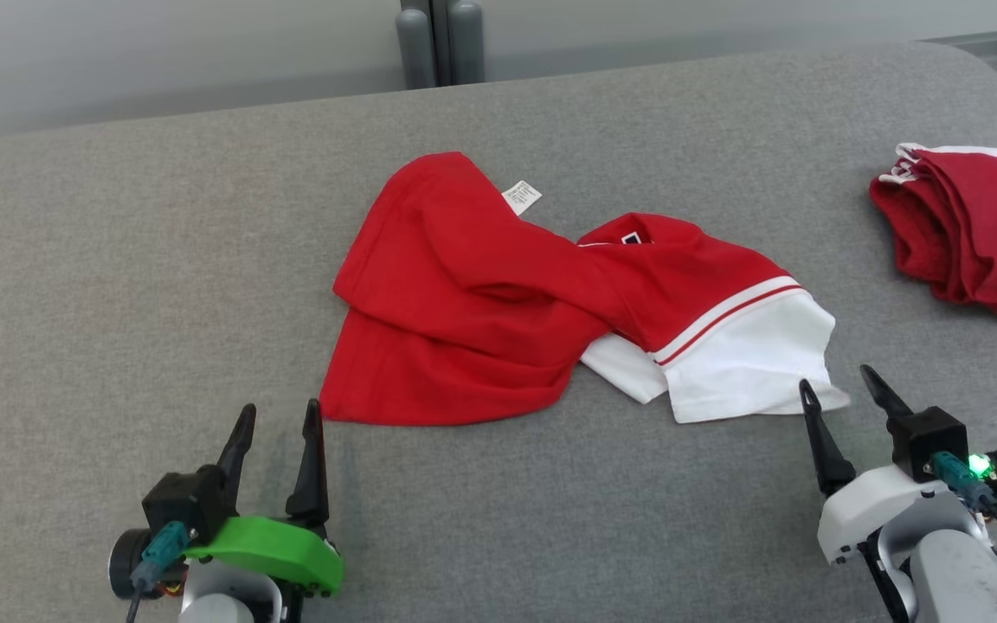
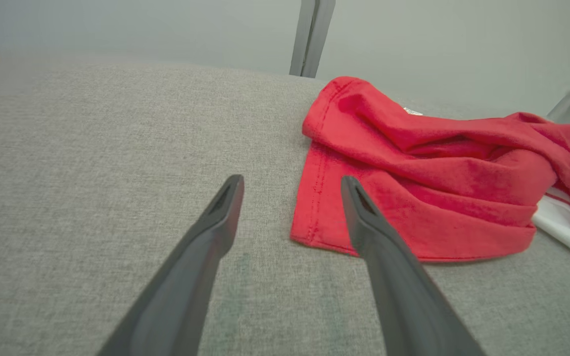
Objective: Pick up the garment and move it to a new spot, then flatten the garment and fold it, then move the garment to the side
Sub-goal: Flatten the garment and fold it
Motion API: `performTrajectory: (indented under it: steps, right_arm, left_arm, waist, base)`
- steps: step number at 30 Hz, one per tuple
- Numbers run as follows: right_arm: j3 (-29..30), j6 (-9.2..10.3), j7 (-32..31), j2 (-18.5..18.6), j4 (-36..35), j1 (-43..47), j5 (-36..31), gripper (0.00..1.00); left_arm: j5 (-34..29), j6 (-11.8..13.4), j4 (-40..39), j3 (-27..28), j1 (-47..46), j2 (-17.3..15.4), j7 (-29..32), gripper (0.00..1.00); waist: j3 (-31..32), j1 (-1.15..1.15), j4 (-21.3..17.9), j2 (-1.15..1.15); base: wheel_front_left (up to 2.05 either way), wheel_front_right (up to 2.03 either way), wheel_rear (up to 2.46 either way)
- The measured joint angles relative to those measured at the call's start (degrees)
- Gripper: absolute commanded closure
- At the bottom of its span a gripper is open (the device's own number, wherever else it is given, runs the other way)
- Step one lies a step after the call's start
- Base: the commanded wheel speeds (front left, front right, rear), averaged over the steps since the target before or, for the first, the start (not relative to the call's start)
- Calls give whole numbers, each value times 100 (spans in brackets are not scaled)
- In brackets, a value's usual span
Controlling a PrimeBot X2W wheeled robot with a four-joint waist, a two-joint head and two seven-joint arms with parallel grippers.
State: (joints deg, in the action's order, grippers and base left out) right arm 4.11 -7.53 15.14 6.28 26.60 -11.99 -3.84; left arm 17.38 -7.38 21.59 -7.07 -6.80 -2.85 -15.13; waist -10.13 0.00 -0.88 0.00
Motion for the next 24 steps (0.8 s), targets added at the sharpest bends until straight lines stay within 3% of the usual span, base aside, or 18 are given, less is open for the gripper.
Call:
performTrajectory:
  steps: [9, 17, 24]
  right_arm:
    - [-330, 0, 0, -249, -790, -246, 209, 0]
    - [-794, 0, -1, -335, -1061, -669, 333, 0]
    - [-1180, 0, -1, -341, -1300, -930, 816, 0]
  left_arm:
    - [-15, 0, 267, -464, -1232, -323, 0, 0]
    - [305, 0, 1475, -1532, -3384, -873, -2, 0]
    - [818, 0, 2410, -2404, -4653, -1109, 327, 0]
  waist:
    - [-390, 0, -135, 0]
    - [-959, 0, -394, 0]
    - [-1408, 0, -738, 0]
  base:
    - [0, 0, 0]
    - [0, 0, 0]
    - [0, 0, 0]
